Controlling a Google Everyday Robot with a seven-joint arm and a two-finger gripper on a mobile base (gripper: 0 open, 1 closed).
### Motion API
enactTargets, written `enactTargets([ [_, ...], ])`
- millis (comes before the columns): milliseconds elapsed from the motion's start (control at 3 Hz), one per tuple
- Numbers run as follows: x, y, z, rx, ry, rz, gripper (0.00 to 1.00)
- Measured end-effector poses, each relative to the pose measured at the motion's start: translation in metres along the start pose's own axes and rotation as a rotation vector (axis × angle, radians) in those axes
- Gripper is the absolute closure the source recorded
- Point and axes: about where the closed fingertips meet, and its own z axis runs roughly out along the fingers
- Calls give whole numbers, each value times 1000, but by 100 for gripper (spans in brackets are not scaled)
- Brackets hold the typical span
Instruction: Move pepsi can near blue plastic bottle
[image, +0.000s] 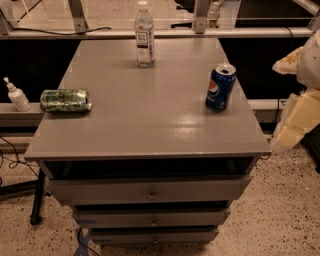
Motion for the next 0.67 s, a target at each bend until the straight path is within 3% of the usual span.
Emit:
enactTargets([
  [333, 23, -6, 38, -13, -181, 150, 0],
  [667, 29, -33, 66, 19, -360, 270, 0],
])
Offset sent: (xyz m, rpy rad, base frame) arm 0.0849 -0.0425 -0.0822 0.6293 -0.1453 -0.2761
